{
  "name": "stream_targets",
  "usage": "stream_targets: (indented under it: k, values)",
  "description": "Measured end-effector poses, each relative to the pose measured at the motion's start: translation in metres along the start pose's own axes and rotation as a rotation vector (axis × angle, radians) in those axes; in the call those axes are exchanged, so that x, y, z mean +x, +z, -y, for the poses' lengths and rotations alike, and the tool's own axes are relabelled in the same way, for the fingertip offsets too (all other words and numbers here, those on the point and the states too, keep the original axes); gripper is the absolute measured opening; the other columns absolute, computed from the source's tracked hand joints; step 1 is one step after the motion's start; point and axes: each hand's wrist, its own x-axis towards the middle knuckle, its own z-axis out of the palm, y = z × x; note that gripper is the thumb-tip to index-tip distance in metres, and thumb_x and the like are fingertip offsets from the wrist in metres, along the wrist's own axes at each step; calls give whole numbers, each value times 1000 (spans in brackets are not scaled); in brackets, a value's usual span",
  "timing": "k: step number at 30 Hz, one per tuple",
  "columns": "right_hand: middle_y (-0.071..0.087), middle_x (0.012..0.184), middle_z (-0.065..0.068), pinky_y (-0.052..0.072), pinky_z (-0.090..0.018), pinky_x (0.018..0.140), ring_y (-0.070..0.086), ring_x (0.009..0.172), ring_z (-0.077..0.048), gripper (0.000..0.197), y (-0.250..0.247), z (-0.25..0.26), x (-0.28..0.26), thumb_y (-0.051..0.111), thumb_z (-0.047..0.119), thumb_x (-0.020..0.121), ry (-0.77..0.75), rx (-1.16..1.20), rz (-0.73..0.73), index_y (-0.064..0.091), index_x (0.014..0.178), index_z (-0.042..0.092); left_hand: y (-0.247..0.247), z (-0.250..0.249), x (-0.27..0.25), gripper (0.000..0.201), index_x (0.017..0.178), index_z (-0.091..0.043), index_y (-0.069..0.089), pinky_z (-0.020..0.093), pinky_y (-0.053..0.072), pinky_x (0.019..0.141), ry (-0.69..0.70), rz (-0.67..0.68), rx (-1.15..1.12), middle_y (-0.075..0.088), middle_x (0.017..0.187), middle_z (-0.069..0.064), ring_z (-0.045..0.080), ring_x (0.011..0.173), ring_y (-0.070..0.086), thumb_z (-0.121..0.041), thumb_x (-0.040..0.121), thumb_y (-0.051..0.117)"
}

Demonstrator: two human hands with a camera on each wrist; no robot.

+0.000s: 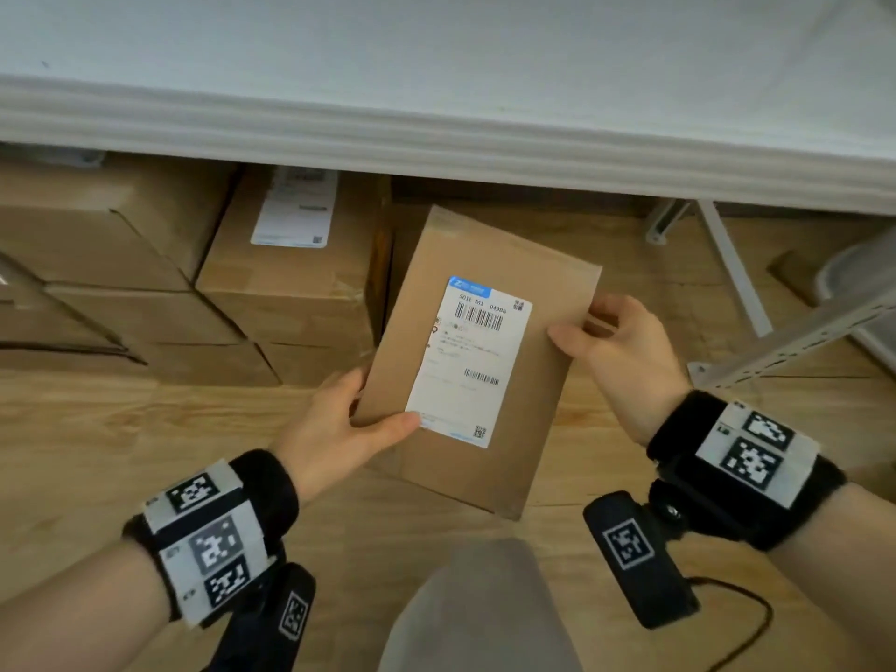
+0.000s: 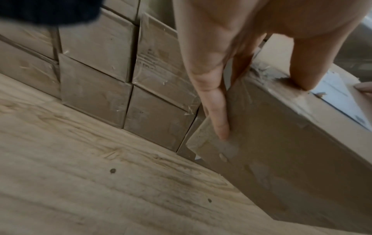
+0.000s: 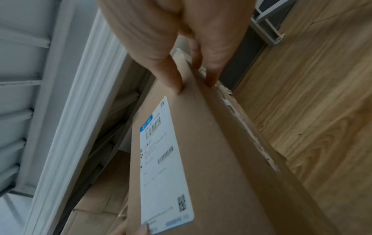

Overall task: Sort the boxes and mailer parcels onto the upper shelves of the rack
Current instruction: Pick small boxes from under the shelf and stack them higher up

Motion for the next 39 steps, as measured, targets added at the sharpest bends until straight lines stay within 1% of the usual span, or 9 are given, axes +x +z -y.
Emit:
stream_targets:
  k: [8, 11, 15, 18, 22, 26, 31, 35, 39]
  values:
    - [63, 78, 41, 51, -8, 66, 57, 80, 25, 66, 20, -22, 25, 63, 5, 90, -118, 53, 119, 36, 147, 26, 9, 5, 24, 47, 126, -27, 56, 36, 58, 82, -64, -82, -121, 66, 116, -6, 12, 101, 66, -33, 82, 71]
    - [62, 103, 20, 51, -30, 93, 60, 103, 3, 72, 20, -22, 26, 65, 10, 89, -81, 95, 147, 31, 148, 36, 14, -5, 25, 45, 125, -27, 55, 41, 59, 80, -115, -94, -224, 66, 115, -5, 13, 101, 66, -29, 83, 71]
    - [55, 121, 11, 46, -18, 79, 55, 106, -2, 76, 19, -26, 24, 69, 14, 86, -45, 120, 183, 28, 147, 30, 17, -11, 26, 56, 133, -25, 48, 44, 58, 83, -135, -101, -329, 60, 124, -5, 16, 109, 63, -22, 82, 72]
    - [53, 136, 8, 48, -22, 88, 53, 116, -2, 72, 15, -35, 21, 72, 16, 84, -26, 177, 194, 34, 145, 22, 13, -5, 27, 63, 131, -23, 50, 43, 57, 87, -115, -85, -405, 60, 126, -3, 15, 110, 63, -22, 74, 77]
    - [44, 145, 17, 43, -48, 104, 49, 127, -11, 80, 8, -50, 13, 77, 35, 75, 9, 264, 294, 35, 141, 52, 9, 5, 24, 71, 130, -24, 56, 41, 48, 100, -72, -24, -447, 65, 124, -5, 10, 114, 62, -36, 64, 80]
    - [51, 138, 18, 49, -50, 97, 54, 123, -7, 79, 8, -56, 1, 77, 42, 67, 21, 276, 360, 32, 121, 76, 16, 5, 19, 65, 128, -37, 57, 42, 46, 102, -90, -79, -410, 66, 119, -14, 6, 114, 60, -49, 66, 76]
    - [55, 135, 8, 53, -42, 90, 62, 113, -13, 88, 9, -41, 18, 77, 42, 65, -4, 305, 321, 30, 137, 60, 15, -16, 33, 54, 127, -36, 55, 37, 49, 97, -111, -165, -447, 63, 123, -10, 11, 115, 58, -43, 77, 72]
    - [54, 134, 0, 48, -45, 99, 58, 117, -19, 72, 12, -29, 37, 72, 37, 70, -1, 376, 168, 43, 135, 35, 18, -31, 52, 58, 132, -19, 48, 38, 46, 103, -196, -225, -561, 57, 128, 2, 18, 116, 56, -37, 82, 71]
    - [63, 124, -3, 47, -43, 101, 61, 113, -20, 51, 20, -34, 50, 69, 28, 82, 31, 380, 124, 53, 129, 20, 23, -34, 64, 44, 126, -24, 53, 36, 46, 99, -285, -285, -563, 54, 120, -3, 17, 111, 52, -38, 86, 68]
